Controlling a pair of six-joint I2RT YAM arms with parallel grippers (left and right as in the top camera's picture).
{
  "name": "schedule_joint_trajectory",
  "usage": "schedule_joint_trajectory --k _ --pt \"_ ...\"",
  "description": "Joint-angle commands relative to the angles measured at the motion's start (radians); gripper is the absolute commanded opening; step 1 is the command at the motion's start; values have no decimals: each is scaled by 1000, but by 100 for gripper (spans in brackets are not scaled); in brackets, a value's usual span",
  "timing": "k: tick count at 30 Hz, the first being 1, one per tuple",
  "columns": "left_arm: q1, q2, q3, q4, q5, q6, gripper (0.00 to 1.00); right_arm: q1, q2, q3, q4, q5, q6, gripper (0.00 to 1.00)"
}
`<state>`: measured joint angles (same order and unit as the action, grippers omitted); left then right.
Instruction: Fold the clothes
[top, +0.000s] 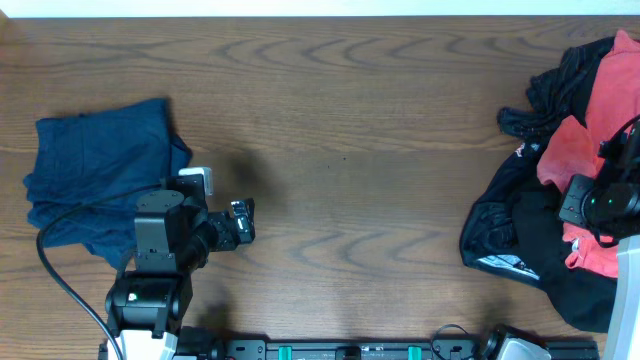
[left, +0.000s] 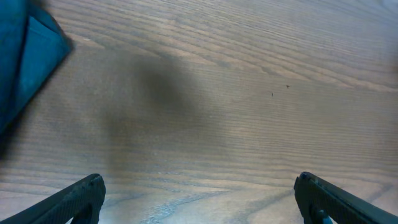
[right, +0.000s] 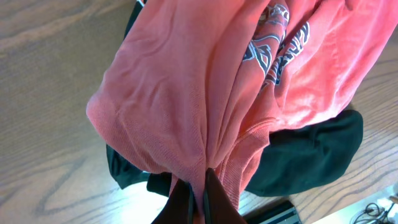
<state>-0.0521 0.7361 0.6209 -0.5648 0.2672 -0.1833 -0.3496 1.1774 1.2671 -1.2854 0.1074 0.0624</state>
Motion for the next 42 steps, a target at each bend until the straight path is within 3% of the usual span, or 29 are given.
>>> schedule_joint_trajectory --k 1,2,13,16,24,27,31,35,42 --pt "6 0 22 6 13 1 98 -6 0 14 -10 8 -8 1" --pt "6 0 22 6 13 1 98 -6 0 14 -13 8 -8 8" --pt "6 0 22 6 13 1 98 -6 0 14 -42 8 -8 4" --pt "6 0 22 6 13 1 98 -6 0 14 -47 8 -8 13" --pt "6 0 22 6 13 1 98 -6 0 14 -62 8 -8 6" --pt "6 0 22 6 13 2 98 -5 0 13 -61 -46 -7 26" --pt "6 0 22 10 13 1 98 11 11 -24 -61 -229 -8 31" --pt "6 0 22 18 13 1 98 68 37 -142 -14 -257 -8 37" --pt "6 0 22 17 13 1 98 157 95 -340 215 -253 4 49"
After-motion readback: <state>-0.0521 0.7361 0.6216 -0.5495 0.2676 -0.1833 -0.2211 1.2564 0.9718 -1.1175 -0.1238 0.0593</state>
